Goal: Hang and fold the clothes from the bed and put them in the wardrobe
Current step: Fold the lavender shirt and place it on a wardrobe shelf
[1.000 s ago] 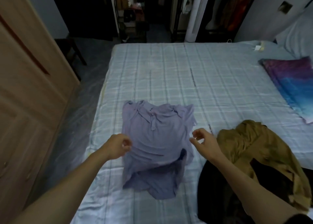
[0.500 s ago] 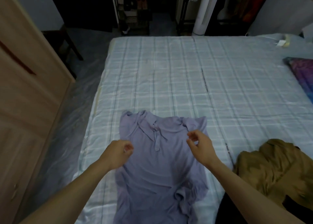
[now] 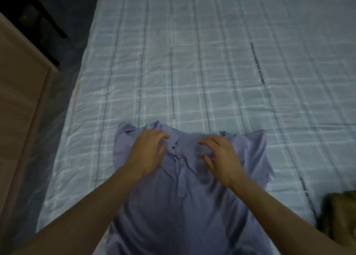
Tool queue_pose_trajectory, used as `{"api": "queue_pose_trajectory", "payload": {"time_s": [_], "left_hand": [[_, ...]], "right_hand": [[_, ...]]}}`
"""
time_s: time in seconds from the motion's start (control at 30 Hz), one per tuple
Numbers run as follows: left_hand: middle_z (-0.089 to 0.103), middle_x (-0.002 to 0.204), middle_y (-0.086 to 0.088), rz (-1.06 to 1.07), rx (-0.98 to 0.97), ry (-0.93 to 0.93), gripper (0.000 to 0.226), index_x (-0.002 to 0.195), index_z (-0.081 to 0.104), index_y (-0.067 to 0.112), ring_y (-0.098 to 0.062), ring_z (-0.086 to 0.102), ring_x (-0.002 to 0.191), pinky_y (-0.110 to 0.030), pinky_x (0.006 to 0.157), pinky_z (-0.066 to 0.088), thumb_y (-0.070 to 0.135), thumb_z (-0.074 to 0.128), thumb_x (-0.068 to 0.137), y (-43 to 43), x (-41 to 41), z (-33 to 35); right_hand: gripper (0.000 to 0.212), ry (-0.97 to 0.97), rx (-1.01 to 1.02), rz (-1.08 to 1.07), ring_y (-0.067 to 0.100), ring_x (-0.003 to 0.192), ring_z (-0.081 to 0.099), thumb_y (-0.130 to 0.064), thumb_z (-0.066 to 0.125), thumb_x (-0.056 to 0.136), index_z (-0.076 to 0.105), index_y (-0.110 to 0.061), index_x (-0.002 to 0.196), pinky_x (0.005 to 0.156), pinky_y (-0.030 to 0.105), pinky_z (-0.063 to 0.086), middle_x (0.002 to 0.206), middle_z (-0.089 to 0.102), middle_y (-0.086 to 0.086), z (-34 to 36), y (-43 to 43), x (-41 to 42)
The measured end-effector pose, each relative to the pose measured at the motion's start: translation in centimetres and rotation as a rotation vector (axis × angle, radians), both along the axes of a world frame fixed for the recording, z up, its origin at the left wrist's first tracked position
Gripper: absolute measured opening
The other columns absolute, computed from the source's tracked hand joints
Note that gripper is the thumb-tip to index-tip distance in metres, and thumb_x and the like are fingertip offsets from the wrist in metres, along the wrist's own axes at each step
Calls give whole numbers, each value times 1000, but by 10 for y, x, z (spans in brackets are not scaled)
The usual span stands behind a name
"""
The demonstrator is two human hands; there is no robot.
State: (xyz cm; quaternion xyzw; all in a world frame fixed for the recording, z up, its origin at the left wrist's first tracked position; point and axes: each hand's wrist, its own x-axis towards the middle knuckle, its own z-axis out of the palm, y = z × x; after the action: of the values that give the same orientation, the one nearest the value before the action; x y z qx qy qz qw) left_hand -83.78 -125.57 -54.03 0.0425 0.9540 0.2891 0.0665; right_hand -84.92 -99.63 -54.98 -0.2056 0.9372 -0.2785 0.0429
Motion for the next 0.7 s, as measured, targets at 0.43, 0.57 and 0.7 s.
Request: {"api": "queue_pose_trajectory", "payload": {"time_s": [0.43,0.57,0.7], "left_hand": [[55,130,0,-137,-621,-161,68,146,29,21,-25,49,121,-46,107,23,39,59,87,15,-50,-39],[64,111,7,-125,-489,-13,40,128,52,27,-21,49,114,-39,98,22,30,56,89,19,-46,-25],[58,90,9,-94,-432,53,8,94,62,30,-19,50,100,-34,85,21,29,55,90,13,-38,-10]], "right_hand": [[31,-298,377,-42,35,96,62,-40,45,100,52,-17,120,79,42,50,110,58,12,-23,-24,-50],[52,-450,327,-129,27,95,61,-73,43,87,50,-28,112,85,40,46,104,63,3,-19,-20,-43],[50,-519,328,-107,31,110,60,-59,49,92,46,-27,129,93,38,42,120,65,8,-19,-15,-47]]}}
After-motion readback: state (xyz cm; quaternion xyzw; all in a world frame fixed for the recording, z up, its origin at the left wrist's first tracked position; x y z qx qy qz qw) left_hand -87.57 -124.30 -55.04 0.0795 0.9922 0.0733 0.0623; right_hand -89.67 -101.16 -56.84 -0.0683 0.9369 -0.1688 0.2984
